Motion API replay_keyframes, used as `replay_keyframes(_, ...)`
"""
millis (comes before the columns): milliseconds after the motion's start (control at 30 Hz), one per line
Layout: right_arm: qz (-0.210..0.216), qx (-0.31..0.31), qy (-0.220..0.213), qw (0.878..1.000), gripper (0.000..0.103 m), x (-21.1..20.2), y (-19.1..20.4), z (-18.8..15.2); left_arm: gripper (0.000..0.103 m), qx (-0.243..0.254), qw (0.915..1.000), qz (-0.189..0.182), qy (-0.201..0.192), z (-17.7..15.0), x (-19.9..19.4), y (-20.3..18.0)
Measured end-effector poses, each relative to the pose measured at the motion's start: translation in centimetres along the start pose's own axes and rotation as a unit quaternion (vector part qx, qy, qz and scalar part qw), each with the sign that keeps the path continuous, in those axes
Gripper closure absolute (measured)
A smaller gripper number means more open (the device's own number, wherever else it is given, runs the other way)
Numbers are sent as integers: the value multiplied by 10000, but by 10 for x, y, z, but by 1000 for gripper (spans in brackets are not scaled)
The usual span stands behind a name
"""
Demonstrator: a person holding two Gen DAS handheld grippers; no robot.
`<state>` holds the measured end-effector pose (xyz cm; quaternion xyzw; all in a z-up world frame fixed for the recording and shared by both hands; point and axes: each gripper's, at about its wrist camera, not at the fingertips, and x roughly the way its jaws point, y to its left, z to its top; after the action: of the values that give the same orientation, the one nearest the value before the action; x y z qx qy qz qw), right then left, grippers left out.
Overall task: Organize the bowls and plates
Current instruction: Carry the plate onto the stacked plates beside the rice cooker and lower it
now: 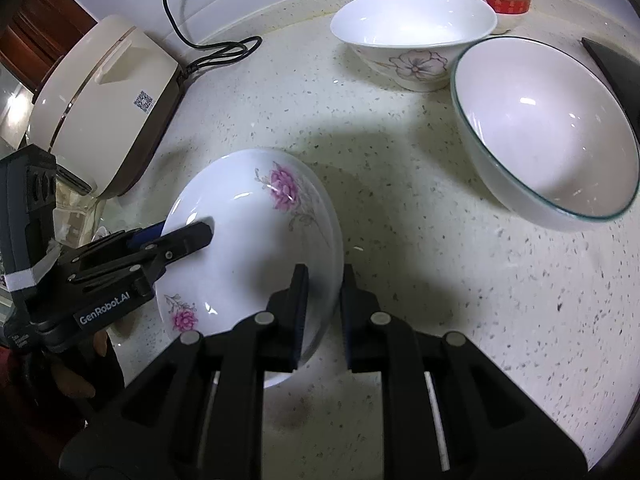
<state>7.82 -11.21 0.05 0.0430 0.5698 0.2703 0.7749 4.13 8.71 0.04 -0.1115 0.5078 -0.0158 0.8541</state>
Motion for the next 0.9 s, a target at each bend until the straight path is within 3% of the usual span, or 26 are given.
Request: replay_keyframes(900,236,-159,-348,9990,84,-34,38,-3,69,-309,9983,206,-440,-16,-62,6)
